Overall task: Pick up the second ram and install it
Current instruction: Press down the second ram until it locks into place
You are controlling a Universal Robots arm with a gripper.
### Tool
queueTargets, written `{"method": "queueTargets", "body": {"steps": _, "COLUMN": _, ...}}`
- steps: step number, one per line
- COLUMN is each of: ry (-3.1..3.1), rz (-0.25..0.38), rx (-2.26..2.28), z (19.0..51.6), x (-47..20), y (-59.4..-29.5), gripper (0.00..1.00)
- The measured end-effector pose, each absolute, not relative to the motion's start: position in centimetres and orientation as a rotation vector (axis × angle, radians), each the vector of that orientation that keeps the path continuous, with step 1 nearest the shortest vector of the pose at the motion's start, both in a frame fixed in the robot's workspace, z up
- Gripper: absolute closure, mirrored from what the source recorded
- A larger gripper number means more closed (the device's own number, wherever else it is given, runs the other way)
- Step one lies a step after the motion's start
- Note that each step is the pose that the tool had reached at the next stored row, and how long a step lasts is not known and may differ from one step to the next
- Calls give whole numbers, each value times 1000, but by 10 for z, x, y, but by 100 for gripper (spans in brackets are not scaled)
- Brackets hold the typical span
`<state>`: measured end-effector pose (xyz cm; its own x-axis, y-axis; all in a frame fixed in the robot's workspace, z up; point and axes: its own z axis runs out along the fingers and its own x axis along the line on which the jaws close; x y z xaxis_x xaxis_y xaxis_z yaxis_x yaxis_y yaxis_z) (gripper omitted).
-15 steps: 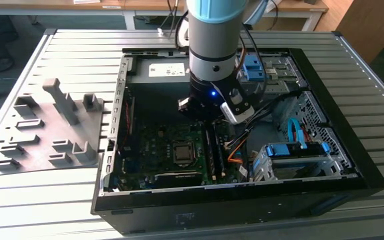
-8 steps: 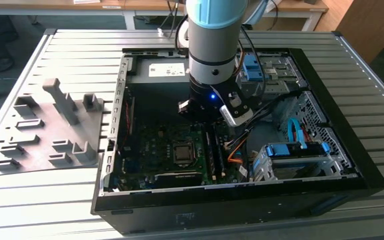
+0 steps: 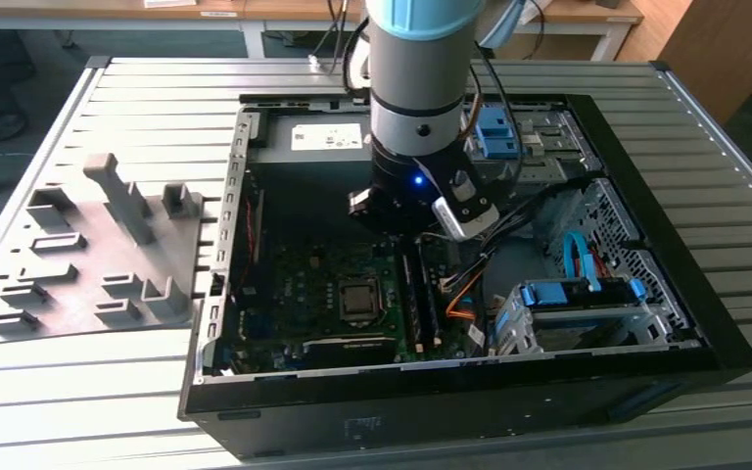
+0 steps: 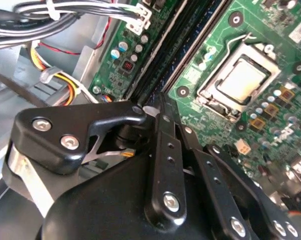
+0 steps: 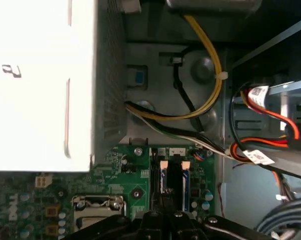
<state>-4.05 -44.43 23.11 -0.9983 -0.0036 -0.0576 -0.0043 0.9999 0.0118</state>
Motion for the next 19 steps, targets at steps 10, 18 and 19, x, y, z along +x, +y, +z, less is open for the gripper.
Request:
{"method": "queueTargets", "body": {"steps": 10, "ry": 3084, "rz": 7, "rx": -6, "z": 229, "x": -40, "y": -476, "gripper": 90}}
{"method": "queueTargets", "body": {"steps": 18, "ry": 3085, "rz": -63, "rx": -8, "z": 229, "x": -39, "y": -494, "gripper": 90}}
{"method": "queueTargets", "body": {"steps": 19, "ry": 3087, "rz": -73, "rx": -9, "z": 228, "x": -37, "y": -494, "gripper": 90}}
